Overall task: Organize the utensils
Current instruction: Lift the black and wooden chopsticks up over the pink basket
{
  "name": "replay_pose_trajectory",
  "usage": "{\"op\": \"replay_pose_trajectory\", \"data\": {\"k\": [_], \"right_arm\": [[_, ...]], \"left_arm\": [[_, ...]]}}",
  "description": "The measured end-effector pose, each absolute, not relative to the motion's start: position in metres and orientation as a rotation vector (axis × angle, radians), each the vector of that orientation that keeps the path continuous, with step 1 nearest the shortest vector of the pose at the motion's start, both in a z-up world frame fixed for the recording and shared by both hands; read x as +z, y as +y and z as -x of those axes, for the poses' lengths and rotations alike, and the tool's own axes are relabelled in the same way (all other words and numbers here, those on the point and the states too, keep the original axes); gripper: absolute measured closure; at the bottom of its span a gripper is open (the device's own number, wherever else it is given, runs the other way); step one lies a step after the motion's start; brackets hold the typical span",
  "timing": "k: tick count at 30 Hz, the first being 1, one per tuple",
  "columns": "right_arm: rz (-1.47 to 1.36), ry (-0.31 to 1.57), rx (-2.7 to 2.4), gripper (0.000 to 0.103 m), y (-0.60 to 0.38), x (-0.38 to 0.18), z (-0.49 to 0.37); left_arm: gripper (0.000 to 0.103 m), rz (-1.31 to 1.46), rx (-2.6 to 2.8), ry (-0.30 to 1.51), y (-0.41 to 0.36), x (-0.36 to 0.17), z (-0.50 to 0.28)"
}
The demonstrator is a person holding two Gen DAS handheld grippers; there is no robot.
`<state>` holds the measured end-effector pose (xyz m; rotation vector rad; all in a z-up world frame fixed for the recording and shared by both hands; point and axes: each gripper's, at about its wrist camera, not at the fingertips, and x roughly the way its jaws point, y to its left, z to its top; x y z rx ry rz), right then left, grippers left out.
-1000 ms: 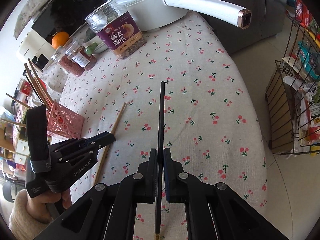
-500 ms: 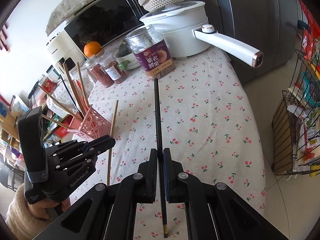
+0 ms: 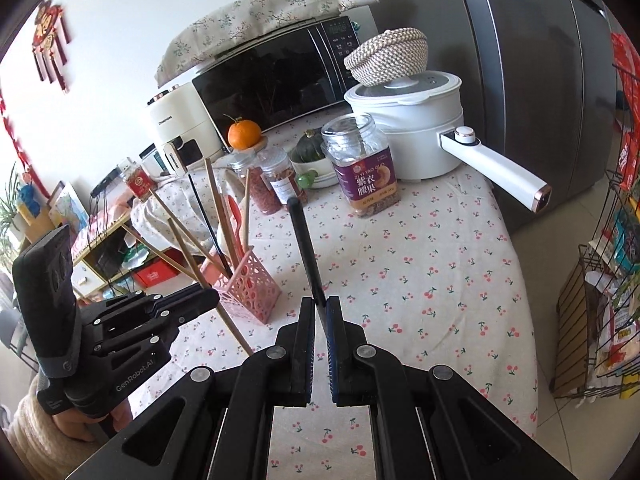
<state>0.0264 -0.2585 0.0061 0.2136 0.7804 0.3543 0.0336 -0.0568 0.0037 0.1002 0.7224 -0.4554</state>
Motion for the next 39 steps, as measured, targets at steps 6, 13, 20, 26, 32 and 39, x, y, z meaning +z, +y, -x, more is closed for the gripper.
{"op": "replay_pose_trajectory", "data": {"k": [6,13,20,26,32,39], "right_arm": [[-0.173,0.714,0.357,0.098,-0.244,0.03,-0.03],[-0.1,0.692,0.341,0.098,-0.225,0.051,-0.03],[-0.095,0.654,0.37,0.099,-0.207,0.061,-0.027],[-0.107,0.604,0.397,0.099,-0.194,0.071,-0.031],[-0.125,0.639,0.392,0.098,-0.189,0.061,-0.048],[-0.123,0.766,0.421,0.065,-0.181,0.024,-0.071]], "left_arm": [[0.096,-0.092,-0.42,0.631,-0.04,0.023,-0.025],[0.096,-0.054,-0.383,0.534,-0.019,0.048,-0.019],[0.096,-0.02,-0.303,0.393,0.006,0.072,-0.014],[0.096,-0.019,-0.228,0.327,0.018,0.068,-0.027],[0.096,-0.008,-0.219,0.353,0.019,0.059,-0.034],[0.096,-0.001,-0.249,0.349,0.028,0.066,-0.018]]}}
